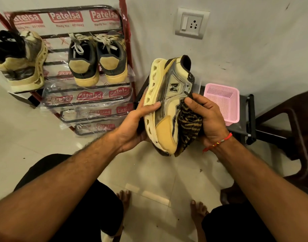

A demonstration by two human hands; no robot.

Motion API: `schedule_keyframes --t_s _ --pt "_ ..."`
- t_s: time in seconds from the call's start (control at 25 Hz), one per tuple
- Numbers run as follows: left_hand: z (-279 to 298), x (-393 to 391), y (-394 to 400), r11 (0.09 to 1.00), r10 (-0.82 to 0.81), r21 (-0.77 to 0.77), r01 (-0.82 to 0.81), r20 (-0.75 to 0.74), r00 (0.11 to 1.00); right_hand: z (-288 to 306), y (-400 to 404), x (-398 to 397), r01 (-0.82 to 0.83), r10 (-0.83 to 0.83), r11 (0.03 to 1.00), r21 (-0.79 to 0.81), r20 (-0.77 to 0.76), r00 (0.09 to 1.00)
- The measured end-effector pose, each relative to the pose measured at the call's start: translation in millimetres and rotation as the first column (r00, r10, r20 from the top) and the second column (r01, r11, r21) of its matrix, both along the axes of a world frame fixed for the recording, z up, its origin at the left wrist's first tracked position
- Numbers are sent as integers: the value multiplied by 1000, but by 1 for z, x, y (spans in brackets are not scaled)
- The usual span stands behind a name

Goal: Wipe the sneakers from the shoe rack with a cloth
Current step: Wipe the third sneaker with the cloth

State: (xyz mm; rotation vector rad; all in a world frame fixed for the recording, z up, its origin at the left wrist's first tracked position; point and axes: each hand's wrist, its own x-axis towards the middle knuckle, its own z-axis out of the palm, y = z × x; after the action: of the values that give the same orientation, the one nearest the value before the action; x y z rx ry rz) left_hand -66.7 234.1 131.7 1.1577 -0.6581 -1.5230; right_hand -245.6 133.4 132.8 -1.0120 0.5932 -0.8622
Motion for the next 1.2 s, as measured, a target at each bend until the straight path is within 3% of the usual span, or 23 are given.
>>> schedule_keyframes --t_s 0.16,0.24,0.4,0.48,0.56,0.72,0.96,1.12,1.2 --pt "-5 -1 -6 971 110 -227 -82 115 987 -4 -1 4 53 -61 993 110 73 995" --pt "-8 3 -6 952 132 -304 -34 306 943 -8 2 7 69 -87 982 176 96 992" --pt "-6 -2 1 874 175 -436 216 695 697 -5 2 6 45 -104 949 312 177 979" --pt "-8 -1 1 835 250 -460 302 806 537 -4 -2 3 22 -95 938 347 194 976" --pt "-10 3 -1 832 314 -464 303 845 432 -5 -4 1 7 -84 930 368 192 978" --pt "-6 9 -3 805 396 -521 286 829 395 -2 -2 1 -22 -58 926 377 199 978" --pt "34 21 9 726 592 -661 188 740 319 23 6 3 -90 34 961 263 211 977" --pt "65 34 18 752 550 -642 151 737 394 33 22 2 -158 98 941 299 204 974" --pt "63 33 20 796 441 -579 177 755 485 28 28 1 -185 109 906 381 211 971"
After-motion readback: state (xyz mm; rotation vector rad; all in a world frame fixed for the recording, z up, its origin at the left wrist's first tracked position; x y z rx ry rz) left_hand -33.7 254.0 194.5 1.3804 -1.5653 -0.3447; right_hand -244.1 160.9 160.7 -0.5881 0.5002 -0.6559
